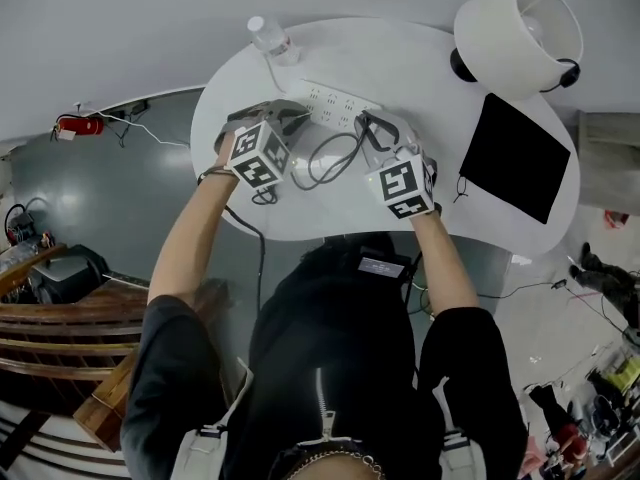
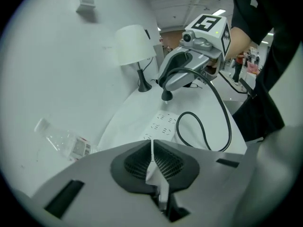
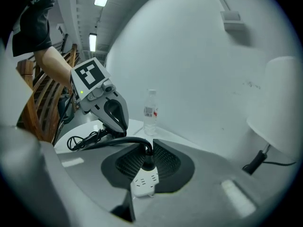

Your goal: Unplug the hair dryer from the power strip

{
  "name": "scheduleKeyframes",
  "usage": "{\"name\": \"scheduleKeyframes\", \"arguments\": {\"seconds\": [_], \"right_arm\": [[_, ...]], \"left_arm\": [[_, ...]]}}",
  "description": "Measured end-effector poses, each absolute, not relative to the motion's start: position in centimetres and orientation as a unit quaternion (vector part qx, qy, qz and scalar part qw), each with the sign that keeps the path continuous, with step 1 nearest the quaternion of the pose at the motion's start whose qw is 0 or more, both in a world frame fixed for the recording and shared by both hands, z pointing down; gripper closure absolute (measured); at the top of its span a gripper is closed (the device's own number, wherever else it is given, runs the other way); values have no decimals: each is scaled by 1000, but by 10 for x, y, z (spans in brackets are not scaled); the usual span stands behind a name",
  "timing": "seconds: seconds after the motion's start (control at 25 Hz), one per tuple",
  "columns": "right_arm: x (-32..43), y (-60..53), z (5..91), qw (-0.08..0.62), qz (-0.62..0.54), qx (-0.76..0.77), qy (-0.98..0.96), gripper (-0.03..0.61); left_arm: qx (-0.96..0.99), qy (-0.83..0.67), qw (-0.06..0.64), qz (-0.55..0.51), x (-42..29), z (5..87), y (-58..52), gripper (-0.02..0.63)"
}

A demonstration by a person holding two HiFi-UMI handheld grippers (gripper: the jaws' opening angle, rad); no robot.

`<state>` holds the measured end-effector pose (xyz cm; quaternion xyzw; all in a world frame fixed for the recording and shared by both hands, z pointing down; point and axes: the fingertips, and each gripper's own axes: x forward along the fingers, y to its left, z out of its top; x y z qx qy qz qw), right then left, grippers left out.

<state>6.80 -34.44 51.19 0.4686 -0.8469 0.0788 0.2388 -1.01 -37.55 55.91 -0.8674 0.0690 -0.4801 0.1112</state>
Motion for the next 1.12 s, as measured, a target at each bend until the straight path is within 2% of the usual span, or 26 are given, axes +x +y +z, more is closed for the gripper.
{"name": "scheduleKeyframes", "arguments": {"seconds": [0.48, 0.84, 1.12], "right_arm": [[52, -298, 454, 244, 40, 483, -840, 531], [57, -273, 422, 198, 56, 497, -843, 532], [51, -247, 426, 207, 58, 492, -843, 532]], "left_arm": [[-914, 173, 24, -367, -40, 501, -322, 591], [-922, 197, 27, -332, -48, 472, -283, 592], [-922, 215, 33, -321, -64, 456, -265, 592]]}}
